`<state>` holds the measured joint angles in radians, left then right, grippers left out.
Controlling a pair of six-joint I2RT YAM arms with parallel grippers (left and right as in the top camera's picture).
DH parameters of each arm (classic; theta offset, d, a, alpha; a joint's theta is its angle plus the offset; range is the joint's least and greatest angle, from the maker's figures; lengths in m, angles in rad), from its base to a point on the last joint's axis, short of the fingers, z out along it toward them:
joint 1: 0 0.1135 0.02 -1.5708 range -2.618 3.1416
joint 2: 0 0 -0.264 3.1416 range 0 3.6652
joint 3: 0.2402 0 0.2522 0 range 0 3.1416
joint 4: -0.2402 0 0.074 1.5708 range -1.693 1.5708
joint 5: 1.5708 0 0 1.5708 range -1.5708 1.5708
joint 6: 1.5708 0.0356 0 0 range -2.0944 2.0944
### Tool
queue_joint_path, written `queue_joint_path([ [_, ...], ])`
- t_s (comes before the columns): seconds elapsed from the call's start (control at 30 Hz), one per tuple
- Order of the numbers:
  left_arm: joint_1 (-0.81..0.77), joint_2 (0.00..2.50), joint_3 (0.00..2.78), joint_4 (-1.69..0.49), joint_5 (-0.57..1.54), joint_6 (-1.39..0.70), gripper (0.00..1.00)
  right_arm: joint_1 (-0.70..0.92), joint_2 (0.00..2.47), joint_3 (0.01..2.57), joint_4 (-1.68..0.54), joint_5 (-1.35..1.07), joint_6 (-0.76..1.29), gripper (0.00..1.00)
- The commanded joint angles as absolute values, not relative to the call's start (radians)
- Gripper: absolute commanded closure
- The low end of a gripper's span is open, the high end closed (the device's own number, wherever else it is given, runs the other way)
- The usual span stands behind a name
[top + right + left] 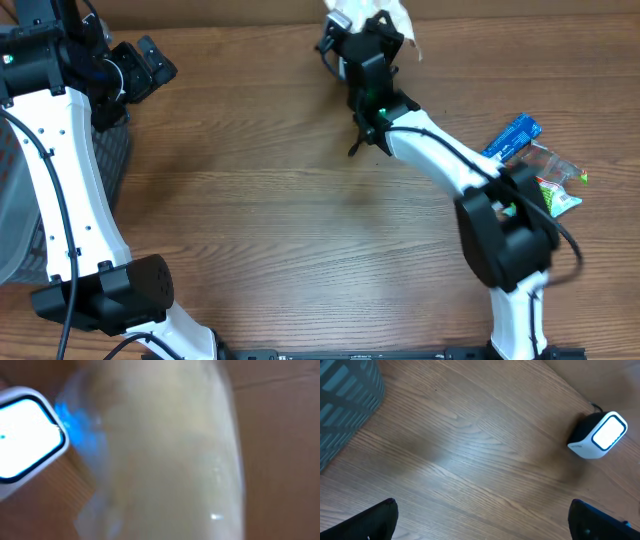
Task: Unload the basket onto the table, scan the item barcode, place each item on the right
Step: 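Hold the beige cookie bag against the scanner window with the right gripper, then carry the cookie bag right and drop it on the other snacks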
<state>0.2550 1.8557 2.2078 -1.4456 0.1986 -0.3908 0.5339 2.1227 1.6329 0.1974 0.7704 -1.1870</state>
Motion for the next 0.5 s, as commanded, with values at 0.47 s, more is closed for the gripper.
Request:
queue_joint_path([
  [0.47,0.248,1.853,2.227,-1.447,0.207,-0.405,0.00,0.175,1.380,1.646,-0.786,-0.054,0.258,0.96],
])
